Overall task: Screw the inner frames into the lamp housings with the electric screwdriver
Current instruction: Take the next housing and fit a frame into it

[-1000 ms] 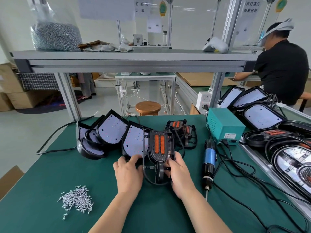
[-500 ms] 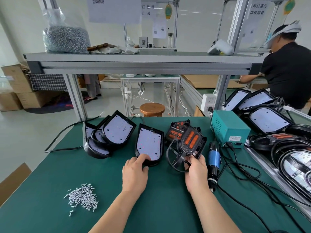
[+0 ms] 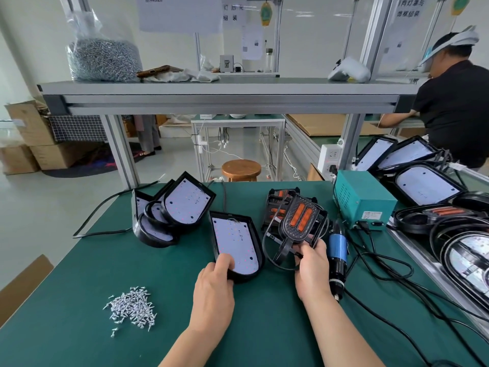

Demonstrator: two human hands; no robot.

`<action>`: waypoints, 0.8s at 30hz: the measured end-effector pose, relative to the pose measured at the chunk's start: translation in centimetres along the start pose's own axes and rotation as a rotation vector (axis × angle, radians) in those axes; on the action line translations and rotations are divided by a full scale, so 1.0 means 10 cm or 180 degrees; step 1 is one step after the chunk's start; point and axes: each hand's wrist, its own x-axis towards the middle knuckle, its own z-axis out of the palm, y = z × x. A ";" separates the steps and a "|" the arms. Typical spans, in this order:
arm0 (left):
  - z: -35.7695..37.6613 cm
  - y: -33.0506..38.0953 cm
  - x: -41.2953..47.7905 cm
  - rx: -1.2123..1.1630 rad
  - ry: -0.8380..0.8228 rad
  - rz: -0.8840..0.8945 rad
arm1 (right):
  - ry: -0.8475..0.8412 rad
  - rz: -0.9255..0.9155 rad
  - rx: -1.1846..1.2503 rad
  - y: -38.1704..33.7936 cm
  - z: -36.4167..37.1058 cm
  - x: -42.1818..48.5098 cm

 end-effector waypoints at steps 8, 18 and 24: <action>-0.11 -0.07 0.04 -0.0170 -0.0178 -0.0042 | 0.0021 0.0011 0.0148 0.01 -0.01 0.03; -0.14 -0.09 0.14 -0.1773 0.0098 -0.1159 | -0.0021 0.0032 0.0168 -0.01 -0.01 0.03; -0.12 -0.04 0.17 -0.2450 -0.0030 -0.1268 | -0.0036 0.0055 0.0209 -0.03 0.00 0.01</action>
